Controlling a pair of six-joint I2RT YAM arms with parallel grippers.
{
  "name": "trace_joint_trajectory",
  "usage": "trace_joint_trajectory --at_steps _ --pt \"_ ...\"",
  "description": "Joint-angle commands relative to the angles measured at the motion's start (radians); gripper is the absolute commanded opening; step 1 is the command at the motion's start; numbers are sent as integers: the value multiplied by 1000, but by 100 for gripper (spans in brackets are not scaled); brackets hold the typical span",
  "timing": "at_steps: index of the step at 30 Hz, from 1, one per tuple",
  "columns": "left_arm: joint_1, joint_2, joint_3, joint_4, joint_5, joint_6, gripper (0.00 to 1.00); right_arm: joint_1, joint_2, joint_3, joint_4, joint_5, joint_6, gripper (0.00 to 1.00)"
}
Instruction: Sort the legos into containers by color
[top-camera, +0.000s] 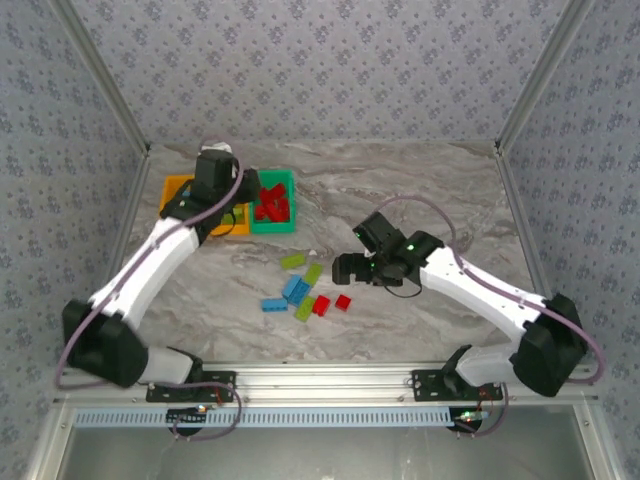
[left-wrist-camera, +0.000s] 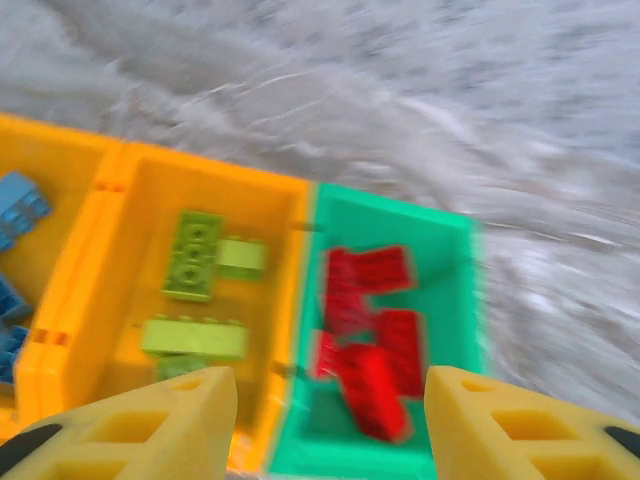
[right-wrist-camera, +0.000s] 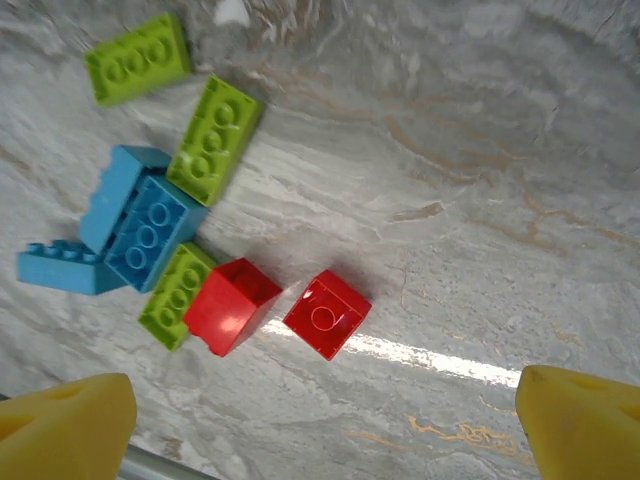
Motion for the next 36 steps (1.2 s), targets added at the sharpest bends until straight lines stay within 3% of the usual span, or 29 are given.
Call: trace_joint_trajectory --at_steps 1,7,10,16,36 --pt "-92 -126 -49 -102 26 206 54 21 60 31 -3 6 -15 100" --pt "-199 -312 -104 -244 175 444 63 99 176 2 51 -4 55 92" --pt "-209 -393 -176 -226 278 578 73 131 230 -15 93 -6 81 86" --pt "-218 -424 -227 -213 304 660 99 161 308 -29 85 43 130 67" --pt "-229 -429 -263 -226 297 721 99 178 390 9 66 233 139 41"
